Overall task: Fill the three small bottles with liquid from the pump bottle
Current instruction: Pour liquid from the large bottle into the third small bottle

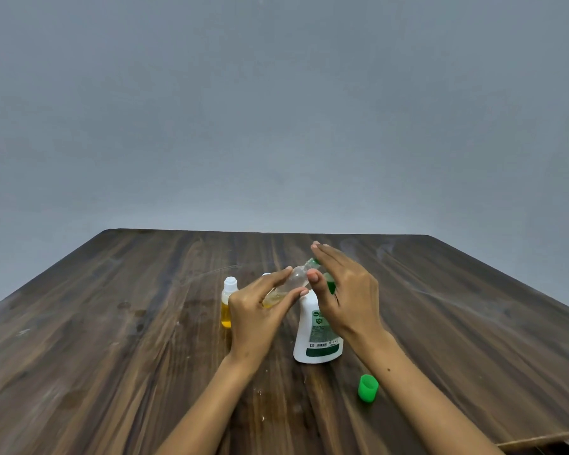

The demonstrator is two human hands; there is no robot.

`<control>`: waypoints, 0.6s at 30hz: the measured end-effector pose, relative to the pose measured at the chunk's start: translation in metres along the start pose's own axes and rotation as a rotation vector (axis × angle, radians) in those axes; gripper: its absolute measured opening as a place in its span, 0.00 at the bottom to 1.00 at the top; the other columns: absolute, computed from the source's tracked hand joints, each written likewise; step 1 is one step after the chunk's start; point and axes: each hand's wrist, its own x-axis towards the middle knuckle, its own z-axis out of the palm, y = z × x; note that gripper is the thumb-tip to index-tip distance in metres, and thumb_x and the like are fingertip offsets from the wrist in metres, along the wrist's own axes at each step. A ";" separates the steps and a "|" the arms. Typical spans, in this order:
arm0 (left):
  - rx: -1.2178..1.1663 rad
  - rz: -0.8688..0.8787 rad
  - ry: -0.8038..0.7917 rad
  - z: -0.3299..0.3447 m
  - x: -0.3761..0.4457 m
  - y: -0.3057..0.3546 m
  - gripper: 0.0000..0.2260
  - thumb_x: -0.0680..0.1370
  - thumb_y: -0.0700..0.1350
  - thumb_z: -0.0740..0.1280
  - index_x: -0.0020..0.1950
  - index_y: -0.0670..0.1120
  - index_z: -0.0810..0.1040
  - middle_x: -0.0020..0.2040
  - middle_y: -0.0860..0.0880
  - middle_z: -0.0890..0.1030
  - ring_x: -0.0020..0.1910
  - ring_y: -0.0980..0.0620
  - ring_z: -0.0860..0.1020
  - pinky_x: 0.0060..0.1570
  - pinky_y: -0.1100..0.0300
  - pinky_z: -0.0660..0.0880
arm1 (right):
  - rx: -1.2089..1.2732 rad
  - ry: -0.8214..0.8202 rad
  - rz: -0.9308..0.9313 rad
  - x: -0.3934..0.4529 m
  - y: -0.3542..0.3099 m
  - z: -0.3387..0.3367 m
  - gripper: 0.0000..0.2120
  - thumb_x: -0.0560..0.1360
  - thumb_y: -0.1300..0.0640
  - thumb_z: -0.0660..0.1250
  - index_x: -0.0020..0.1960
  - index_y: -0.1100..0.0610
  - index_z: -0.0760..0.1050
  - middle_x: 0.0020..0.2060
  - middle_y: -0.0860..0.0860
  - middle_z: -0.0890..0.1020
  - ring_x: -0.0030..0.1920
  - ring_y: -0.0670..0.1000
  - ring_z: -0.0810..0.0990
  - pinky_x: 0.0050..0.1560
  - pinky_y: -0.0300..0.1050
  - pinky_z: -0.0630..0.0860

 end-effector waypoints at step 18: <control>-0.003 -0.006 -0.012 -0.001 -0.001 -0.004 0.15 0.71 0.48 0.75 0.53 0.39 0.85 0.49 0.49 0.86 0.48 0.59 0.83 0.49 0.65 0.79 | -0.080 -0.109 0.034 -0.004 -0.003 -0.005 0.47 0.71 0.24 0.39 0.65 0.57 0.76 0.66 0.51 0.75 0.66 0.48 0.73 0.59 0.40 0.69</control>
